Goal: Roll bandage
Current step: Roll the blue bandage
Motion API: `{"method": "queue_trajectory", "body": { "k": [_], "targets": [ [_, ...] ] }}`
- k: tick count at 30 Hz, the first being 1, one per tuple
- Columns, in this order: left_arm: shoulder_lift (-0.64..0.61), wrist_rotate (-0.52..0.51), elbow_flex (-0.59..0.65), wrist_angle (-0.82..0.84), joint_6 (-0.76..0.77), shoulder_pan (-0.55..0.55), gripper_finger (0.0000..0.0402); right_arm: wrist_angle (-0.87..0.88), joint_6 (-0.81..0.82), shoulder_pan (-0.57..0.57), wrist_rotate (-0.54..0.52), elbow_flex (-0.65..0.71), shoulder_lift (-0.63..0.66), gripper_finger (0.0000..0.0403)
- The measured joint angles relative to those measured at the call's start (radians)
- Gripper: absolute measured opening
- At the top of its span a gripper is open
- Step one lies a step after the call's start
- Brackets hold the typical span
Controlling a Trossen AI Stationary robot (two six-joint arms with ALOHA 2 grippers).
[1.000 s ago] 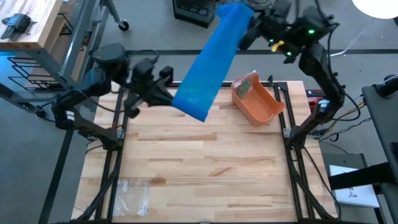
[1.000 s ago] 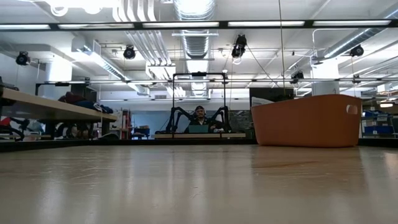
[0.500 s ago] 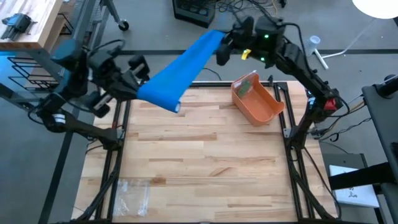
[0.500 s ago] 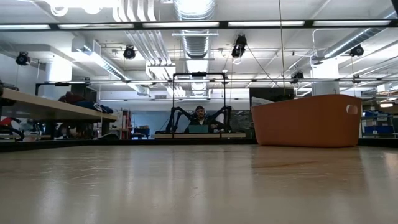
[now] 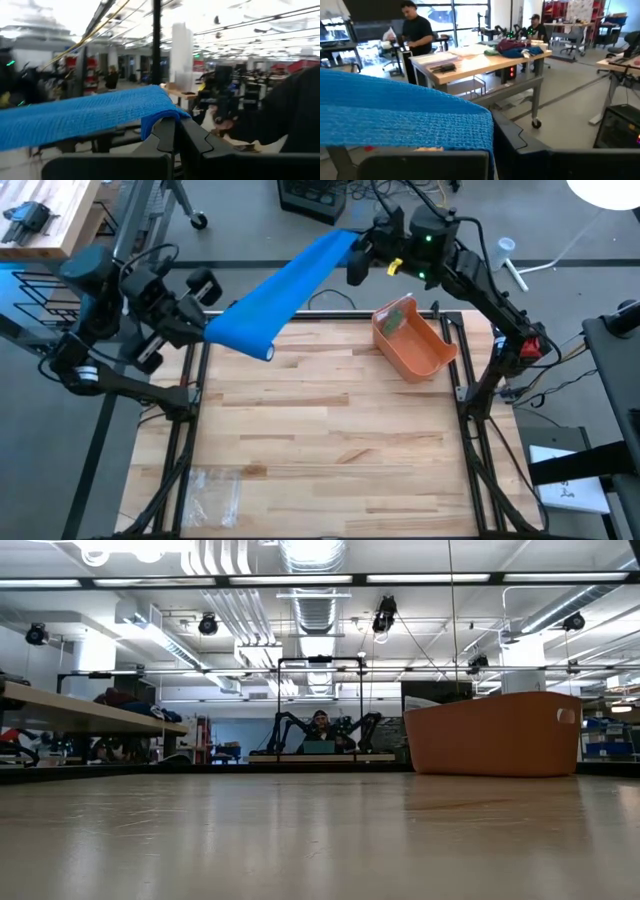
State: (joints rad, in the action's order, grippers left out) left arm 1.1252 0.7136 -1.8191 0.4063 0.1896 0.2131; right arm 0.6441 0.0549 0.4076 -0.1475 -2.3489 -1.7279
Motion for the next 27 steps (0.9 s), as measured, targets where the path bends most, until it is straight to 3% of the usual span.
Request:
{"method": "queue_trajectory", "body": {
  "k": [3,7,11,16,23,27],
  "targets": [
    [0.013,0.055,0.0,-0.068,0.012,-0.003,0.0,0.019,0.008,0.0,0.009,0.0,-0.008,0.0],
    [0.059,0.14,0.0,-0.207,0.056,-0.023,0.0,0.041,0.084,0.0,0.12,0.007,-0.048,0.0],
    [0.113,0.151,0.0,-0.34,0.122,-0.037,0.0,0.065,0.134,-0.022,0.209,0.009,-0.118,0.0],
    [0.118,0.058,0.0,-0.386,0.142,-0.024,0.0,0.056,0.105,-0.096,0.226,0.011,-0.162,0.0],
    [0.054,-0.004,0.0,-0.337,0.103,0.069,0.0,0.064,0.088,-0.165,0.226,0.011,-0.166,0.0],
    [0.03,-0.092,0.0,-0.309,0.082,0.118,0.0,0.066,0.103,-0.185,0.226,0.011,-0.166,0.0]
  ]
}}
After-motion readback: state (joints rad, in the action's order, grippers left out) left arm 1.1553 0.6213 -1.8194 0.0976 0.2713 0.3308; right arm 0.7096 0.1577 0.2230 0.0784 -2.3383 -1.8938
